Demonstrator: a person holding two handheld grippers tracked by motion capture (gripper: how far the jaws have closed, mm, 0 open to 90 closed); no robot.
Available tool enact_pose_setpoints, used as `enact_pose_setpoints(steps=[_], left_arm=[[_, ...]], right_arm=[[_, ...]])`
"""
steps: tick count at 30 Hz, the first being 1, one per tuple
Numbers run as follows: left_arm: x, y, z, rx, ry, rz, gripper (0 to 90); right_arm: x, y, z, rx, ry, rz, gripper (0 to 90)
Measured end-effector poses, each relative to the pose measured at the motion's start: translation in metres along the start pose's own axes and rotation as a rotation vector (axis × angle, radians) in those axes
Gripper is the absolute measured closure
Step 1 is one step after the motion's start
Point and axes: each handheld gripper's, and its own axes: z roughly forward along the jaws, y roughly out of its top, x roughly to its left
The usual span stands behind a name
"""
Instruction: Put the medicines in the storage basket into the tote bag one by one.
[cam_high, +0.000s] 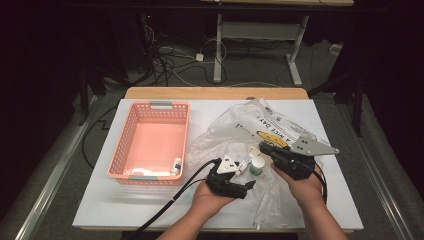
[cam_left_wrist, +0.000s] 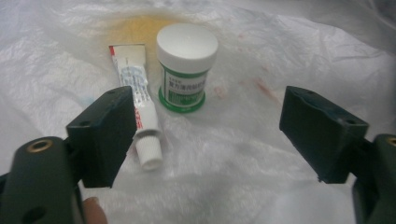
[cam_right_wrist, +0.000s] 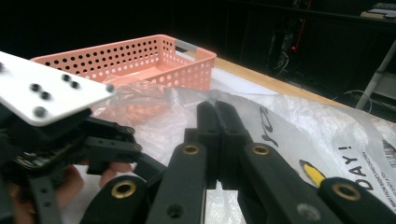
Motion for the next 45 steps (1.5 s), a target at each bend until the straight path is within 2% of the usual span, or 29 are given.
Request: enact_pose_setpoints(steps=[5,10,15,21,24,29,31,32,36,45], left_arm=[[-0.002,-0.006,-0.016,-0.014,-0.028,-0.004,15.2],[-0.006,-0.014,-0.037,-0.037,-0.024,-0.012,13.8],[-0.009,-0.016,-0.058,-0.047,-0.002,-0.016,5.1],[-0.008,-0.016,-0.086,-0.059,0.052,0.011,0.0],[-0.002,-0.018,-0.100,-0.086,0.088,-0.001,0.0],[0.010,-0.024,-0.114,-0.105,0.104,-0.039,0.0],[0.013,-0.025,-0.117,-0.100,0.116,-0.048,0.0],[0.015,-0.026,-0.119,-0.093,0.137,-0.041,0.0],[0.022,-0.030,-0.126,-0.082,0.179,-0.048,0.0],[0.046,-0.038,-0.143,-0.093,0.241,-0.112,0.0]], right_arm=[[0.001,0.000,0.000,0.003,-0.002,0.001,90.0],[0.000,-0.001,0.000,0.003,-0.002,0.001,90.0],[0.000,-0.002,0.001,0.009,-0.002,0.003,90.0],[0.002,-0.001,0.001,0.009,-0.001,0.001,90.0],[0.002,-0.001,0.002,0.008,-0.002,0.000,90.0],[0.002,-0.002,0.001,0.010,-0.002,-0.001,90.0],[0.002,-0.002,0.001,0.010,-0.003,0.001,90.0],[0.002,-0.002,0.001,0.009,-0.004,0.003,90.0],[0.002,-0.001,0.000,0.008,-0.003,0.002,90.0],[0.001,0.000,-0.002,0.000,0.000,-0.002,90.0]])
